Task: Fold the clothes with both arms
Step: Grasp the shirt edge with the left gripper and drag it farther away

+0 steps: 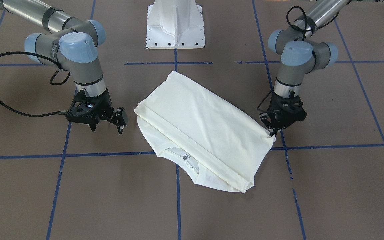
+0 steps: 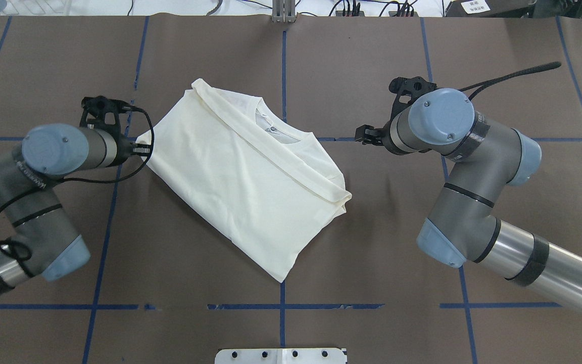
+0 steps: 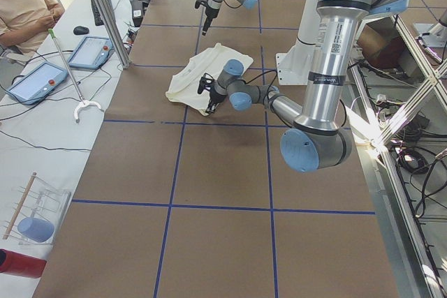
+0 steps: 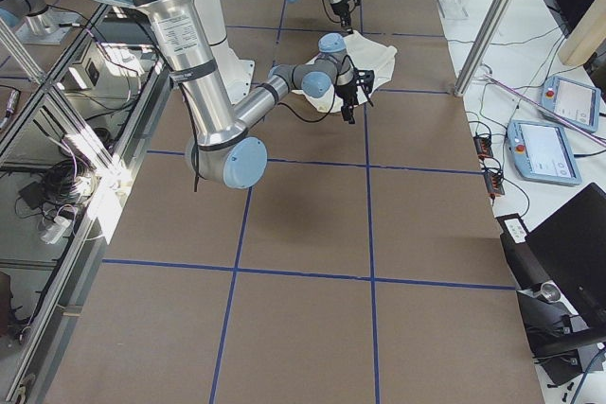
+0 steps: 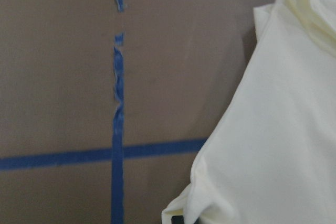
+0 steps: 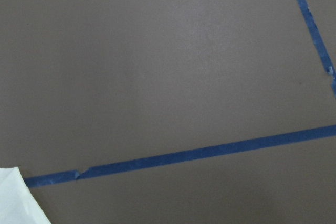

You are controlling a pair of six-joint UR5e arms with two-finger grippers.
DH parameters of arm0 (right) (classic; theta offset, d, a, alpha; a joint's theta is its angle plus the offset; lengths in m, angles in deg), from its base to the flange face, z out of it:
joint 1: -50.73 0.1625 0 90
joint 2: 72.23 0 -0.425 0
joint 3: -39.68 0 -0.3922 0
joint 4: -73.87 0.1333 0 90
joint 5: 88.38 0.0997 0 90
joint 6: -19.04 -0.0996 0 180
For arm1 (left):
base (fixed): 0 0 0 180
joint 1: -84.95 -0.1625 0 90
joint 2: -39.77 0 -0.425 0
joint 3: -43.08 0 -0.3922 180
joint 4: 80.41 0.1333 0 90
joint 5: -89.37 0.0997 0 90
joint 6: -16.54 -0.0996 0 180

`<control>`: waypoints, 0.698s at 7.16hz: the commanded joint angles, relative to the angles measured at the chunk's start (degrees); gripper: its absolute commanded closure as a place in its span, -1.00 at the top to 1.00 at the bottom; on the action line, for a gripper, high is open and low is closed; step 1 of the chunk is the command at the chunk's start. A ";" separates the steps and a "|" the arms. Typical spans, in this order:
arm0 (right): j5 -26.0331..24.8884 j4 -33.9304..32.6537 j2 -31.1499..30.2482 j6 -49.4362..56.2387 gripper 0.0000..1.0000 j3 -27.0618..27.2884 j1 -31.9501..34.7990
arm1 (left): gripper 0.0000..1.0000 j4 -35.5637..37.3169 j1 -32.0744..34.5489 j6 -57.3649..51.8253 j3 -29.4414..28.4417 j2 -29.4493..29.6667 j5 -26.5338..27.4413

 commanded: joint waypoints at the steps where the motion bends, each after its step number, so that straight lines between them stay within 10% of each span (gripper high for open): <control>1: 0.00 0.00 0.14 -0.13 1.00 0.08 0.00 | -1.00 -3.15 6.91 -1.71 -22.46 17.47 0.02; 4: 0.00 0.09 0.49 -0.22 1.00 0.26 -0.09 | -1.00 -11.86 7.90 -1.54 -35.66 26.43 -0.42; 5: 0.00 0.17 0.93 -0.31 1.00 0.17 -0.44 | 0.96 -13.35 8.08 -2.32 -35.22 25.12 -0.42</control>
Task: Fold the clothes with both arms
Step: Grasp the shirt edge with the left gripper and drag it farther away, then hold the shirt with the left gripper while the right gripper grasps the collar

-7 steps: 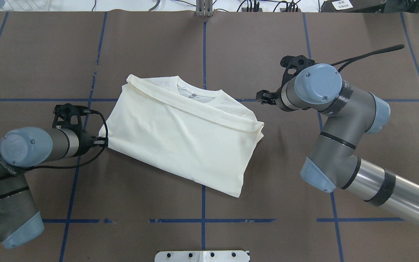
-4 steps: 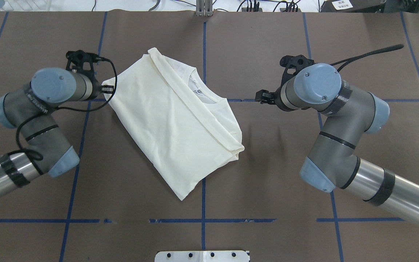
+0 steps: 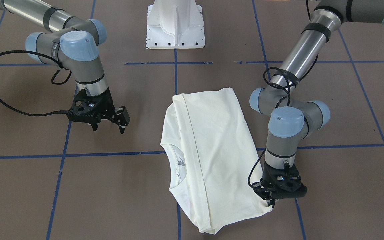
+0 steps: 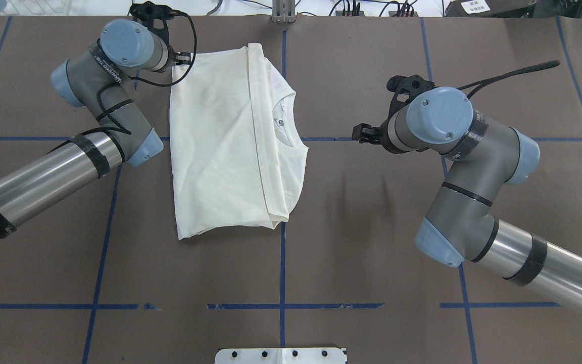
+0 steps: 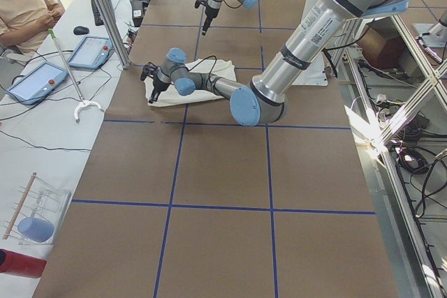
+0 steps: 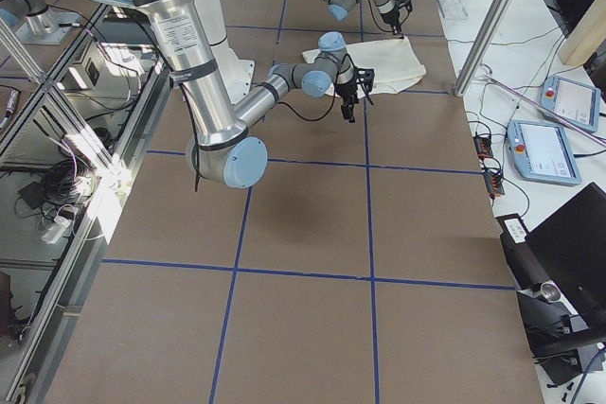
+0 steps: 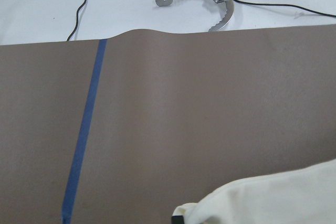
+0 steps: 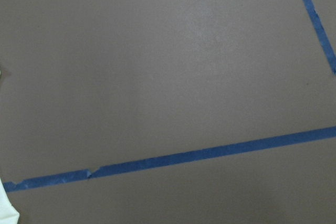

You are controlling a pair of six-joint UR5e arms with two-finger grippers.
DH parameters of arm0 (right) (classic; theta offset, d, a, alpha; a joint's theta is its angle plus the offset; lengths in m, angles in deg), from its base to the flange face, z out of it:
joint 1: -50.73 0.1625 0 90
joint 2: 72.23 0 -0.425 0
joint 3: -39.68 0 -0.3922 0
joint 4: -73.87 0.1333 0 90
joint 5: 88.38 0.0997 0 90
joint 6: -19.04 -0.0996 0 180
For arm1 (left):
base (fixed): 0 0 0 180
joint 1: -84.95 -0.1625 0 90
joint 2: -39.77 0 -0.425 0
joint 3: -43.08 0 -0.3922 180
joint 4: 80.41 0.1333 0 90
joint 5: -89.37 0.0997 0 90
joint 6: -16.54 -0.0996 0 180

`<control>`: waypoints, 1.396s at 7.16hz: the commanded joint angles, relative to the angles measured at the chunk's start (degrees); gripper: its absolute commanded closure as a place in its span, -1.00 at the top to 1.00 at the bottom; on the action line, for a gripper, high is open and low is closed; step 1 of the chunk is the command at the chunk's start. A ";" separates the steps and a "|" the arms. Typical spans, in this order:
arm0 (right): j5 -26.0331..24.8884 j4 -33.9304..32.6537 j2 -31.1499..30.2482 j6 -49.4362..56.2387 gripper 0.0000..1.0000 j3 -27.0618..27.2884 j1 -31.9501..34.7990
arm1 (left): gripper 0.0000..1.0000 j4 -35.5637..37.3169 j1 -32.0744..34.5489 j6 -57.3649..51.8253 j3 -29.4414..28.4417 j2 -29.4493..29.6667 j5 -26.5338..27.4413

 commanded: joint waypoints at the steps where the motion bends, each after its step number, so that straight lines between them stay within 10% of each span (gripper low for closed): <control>1: 0.02 0.00 1.54 -0.16 1.00 -0.24 -0.62 | 1.00 -5.42 0.39 -4.86 3.51 -4.00 -0.56; 3: -0.24 0.00 9.16 -10.83 0.92 -5.48 -3.15 | 1.00 -6.06 3.72 -8.85 12.66 -10.51 -12.71; 8: -7.71 -0.44 15.43 -25.64 0.11 -12.78 -12.48 | 1.00 -6.16 3.73 -8.94 19.20 -14.50 -13.57; 10: -7.89 -0.79 15.09 -25.74 0.07 -12.89 -13.19 | 1.00 -6.16 3.56 -8.86 19.20 -14.50 -13.57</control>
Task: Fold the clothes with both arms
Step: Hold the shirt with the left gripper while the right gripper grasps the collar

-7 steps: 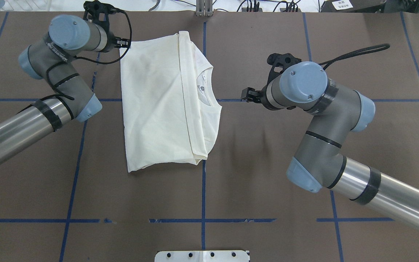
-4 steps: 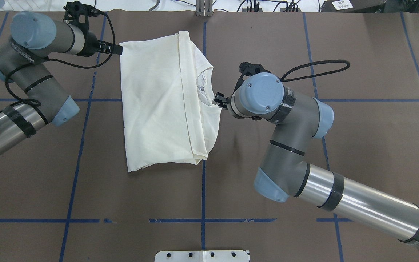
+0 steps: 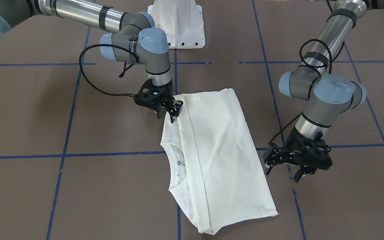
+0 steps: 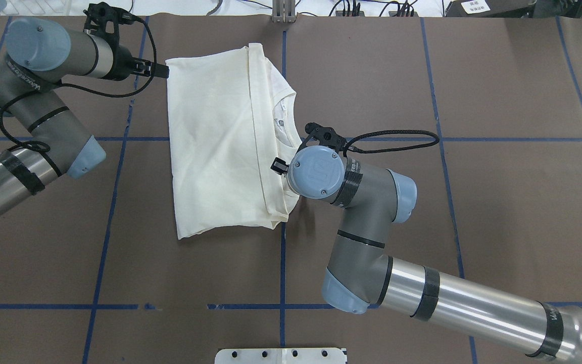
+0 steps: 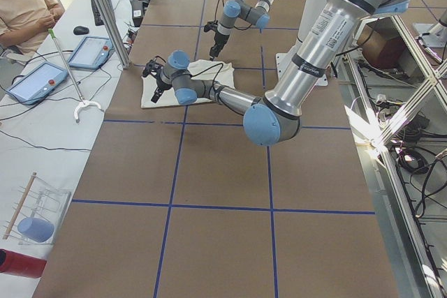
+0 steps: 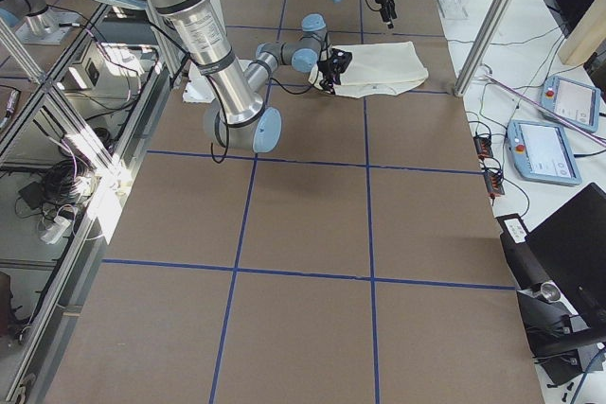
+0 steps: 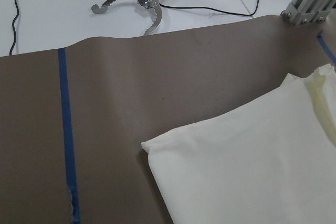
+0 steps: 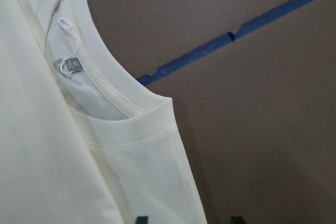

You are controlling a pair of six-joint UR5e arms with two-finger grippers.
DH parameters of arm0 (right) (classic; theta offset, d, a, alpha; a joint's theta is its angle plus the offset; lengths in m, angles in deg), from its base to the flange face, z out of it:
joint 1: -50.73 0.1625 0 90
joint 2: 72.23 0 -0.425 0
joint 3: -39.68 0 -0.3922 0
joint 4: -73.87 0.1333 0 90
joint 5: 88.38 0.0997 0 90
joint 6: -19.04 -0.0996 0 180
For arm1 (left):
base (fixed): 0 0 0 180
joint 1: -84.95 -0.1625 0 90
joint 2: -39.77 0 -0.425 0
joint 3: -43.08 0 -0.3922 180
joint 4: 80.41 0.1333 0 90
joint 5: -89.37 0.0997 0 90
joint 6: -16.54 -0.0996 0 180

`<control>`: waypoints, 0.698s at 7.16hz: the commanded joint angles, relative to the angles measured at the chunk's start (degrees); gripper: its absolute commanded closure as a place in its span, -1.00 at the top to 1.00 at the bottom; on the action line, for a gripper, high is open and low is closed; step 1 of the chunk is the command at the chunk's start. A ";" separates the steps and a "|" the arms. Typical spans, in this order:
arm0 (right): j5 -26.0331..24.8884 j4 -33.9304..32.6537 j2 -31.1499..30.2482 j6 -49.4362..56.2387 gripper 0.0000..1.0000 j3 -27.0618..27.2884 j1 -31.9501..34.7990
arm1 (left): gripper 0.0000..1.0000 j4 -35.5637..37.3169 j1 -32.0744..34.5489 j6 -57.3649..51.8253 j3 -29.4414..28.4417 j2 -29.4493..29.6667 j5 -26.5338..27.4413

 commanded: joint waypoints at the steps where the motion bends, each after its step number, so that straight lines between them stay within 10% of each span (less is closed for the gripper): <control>1: -0.47 -0.15 0.14 -0.38 -0.21 -0.44 -0.64 | 1.00 -0.09 -0.15 0.12 -0.06 -0.02 0.09; 3: -0.65 -0.06 -0.03 -0.29 -0.34 -0.53 -1.25 | 1.00 -0.09 -0.24 0.47 -0.06 -0.02 0.09; 5: -1.27 0.20 0.14 -0.38 -1.00 -0.44 -1.34 | 1.00 -0.09 -0.32 0.65 -0.15 -0.02 0.09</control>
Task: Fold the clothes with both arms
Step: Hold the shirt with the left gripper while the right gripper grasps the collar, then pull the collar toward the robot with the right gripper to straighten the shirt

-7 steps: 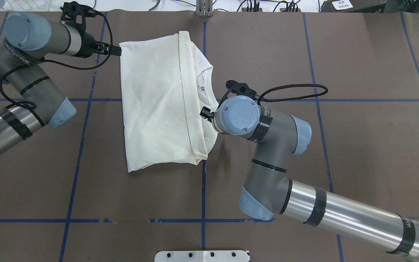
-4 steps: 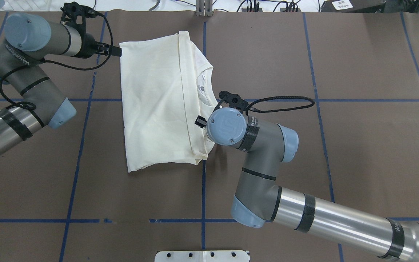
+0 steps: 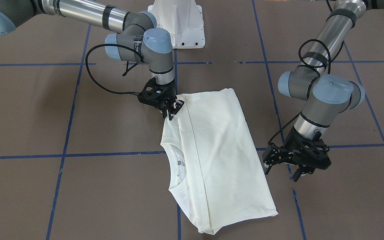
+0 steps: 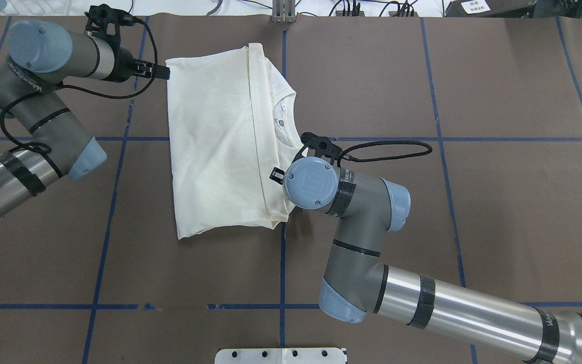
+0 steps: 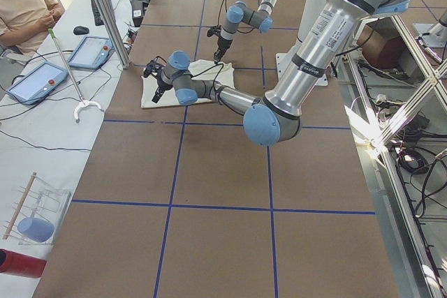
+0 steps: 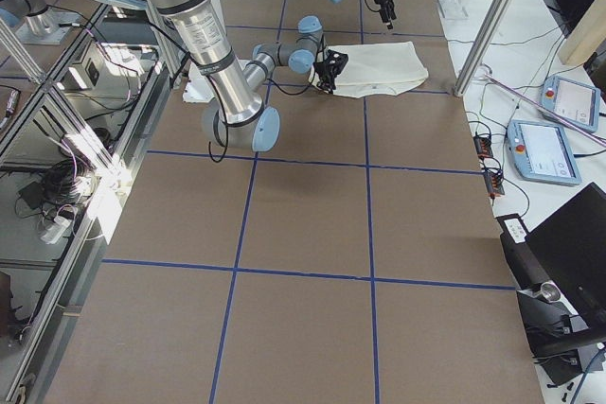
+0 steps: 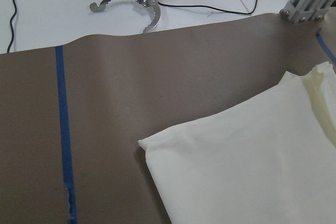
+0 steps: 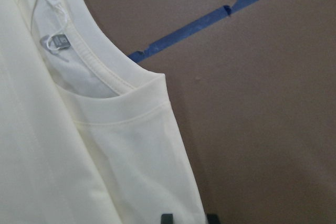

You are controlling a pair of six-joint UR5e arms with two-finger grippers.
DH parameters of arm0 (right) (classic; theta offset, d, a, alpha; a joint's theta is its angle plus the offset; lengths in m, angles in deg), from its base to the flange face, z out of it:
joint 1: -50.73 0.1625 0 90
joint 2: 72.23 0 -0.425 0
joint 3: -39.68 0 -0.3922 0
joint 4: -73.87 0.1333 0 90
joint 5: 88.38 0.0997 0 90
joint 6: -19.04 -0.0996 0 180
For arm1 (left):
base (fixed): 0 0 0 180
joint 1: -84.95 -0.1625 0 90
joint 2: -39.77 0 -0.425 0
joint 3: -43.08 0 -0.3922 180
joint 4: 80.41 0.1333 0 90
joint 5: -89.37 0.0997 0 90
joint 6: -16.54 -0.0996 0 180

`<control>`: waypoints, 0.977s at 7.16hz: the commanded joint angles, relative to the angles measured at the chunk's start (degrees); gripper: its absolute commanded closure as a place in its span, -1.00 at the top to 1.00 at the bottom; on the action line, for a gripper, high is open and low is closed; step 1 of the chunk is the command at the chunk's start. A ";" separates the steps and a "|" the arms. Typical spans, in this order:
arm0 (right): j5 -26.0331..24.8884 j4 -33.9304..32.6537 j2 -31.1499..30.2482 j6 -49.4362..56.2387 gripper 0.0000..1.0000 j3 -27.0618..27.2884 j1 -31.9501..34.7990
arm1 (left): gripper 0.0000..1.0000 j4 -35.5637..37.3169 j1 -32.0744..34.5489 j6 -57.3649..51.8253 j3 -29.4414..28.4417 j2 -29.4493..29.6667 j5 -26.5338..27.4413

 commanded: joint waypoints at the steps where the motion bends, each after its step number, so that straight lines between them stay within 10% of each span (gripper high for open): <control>1: -0.61 0.17 -0.08 0.07 -1.00 0.14 0.00 | 1.00 0.00 -0.06 0.21 0.06 0.00 0.00; 3: -0.61 -0.09 -1.74 0.68 -1.00 1.98 0.09 | 1.00 0.00 -0.15 0.30 0.06 0.09 0.00; 7: -8.84 -0.27 -20.15 0.07 -1.00 23.90 -7.96 | 1.00 0.00 -0.50 0.39 0.06 0.09 0.00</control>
